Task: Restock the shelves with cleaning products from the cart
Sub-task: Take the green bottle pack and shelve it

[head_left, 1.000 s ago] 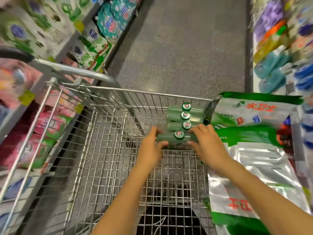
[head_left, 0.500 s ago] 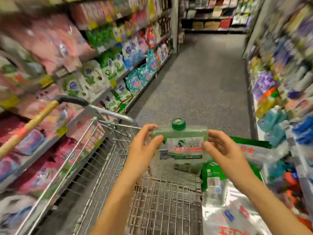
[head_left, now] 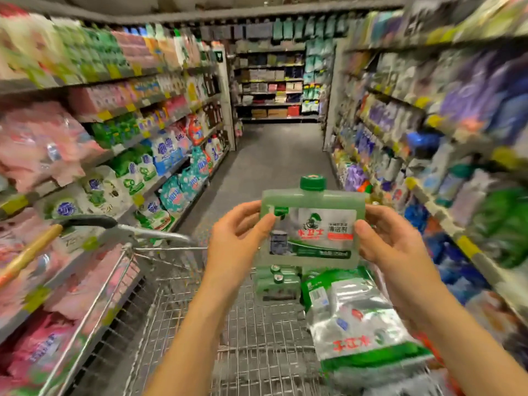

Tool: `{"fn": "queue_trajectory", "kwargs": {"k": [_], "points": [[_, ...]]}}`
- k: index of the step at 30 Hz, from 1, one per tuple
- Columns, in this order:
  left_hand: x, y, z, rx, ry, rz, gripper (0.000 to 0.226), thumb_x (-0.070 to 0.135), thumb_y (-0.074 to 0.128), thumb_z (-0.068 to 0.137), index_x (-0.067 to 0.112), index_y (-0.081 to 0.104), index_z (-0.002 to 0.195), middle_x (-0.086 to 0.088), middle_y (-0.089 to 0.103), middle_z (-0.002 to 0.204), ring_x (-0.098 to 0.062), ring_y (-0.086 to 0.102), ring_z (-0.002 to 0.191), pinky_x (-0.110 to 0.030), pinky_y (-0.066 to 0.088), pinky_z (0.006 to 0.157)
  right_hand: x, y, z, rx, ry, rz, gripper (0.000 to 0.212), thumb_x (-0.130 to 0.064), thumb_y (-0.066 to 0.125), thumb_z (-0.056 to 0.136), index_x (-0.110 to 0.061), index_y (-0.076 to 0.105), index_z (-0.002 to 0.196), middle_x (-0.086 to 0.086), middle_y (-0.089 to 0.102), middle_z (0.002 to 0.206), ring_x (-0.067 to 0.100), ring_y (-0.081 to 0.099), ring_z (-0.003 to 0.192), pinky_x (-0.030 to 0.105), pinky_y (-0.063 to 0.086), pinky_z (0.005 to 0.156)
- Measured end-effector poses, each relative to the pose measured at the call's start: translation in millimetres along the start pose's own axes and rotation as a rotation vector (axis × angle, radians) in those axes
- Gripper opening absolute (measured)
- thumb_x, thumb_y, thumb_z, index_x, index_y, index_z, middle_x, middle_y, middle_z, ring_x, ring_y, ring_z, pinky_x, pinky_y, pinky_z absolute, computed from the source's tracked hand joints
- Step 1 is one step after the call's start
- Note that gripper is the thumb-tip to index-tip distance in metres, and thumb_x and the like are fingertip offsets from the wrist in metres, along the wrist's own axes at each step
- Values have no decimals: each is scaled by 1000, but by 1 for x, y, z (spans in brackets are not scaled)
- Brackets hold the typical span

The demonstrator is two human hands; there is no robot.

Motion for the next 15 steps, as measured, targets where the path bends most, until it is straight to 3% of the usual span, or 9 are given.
{"fn": "queue_trajectory", "kwargs": {"k": [4, 9, 13, 15], "points": [[25, 13, -46, -153, 60, -89, 13, 11, 64, 87, 22, 66, 93, 13, 75, 82, 5, 67, 75, -8, 48, 63, -39, -21, -68, 121, -41, -31, 23, -35, 62, 78, -27, 68, 98, -3, 72, 98, 10, 69, 89, 19, 55, 65], [56, 44, -112, -359, 66, -215, 10, 16, 64, 84, 17, 68, 93, 9, 75, 81, 2, 68, 72, -9, 48, 58, -94, -54, -167, 287, -84, -137, 23, -32, 61, 81, -25, 68, 101, -6, 73, 97, 7, 70, 87, 17, 54, 66], [82, 84, -165, -516, 39, -261, 34, 35, 66, 72, 15, 68, 100, 0, 75, 91, -11, 70, 83, -18, 54, 68, -141, -85, -250, 460, -93, -204, 23, -31, 62, 78, -24, 68, 100, -7, 73, 98, 5, 69, 87, 17, 54, 65], [99, 106, -196, -603, 49, -288, 33, 36, 66, 71, 18, 68, 99, 2, 75, 91, -9, 70, 84, -19, 54, 71, -166, -101, -292, 550, -102, -253, 25, -30, 61, 78, -21, 66, 101, -9, 74, 96, 4, 69, 85, 14, 52, 61]]}}
Point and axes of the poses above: each hand's wrist, its own z-axis towards the middle knuckle, its own y-axis out of the palm, x = y × z, the point moved 4 cm from there along z, towards the middle knuckle
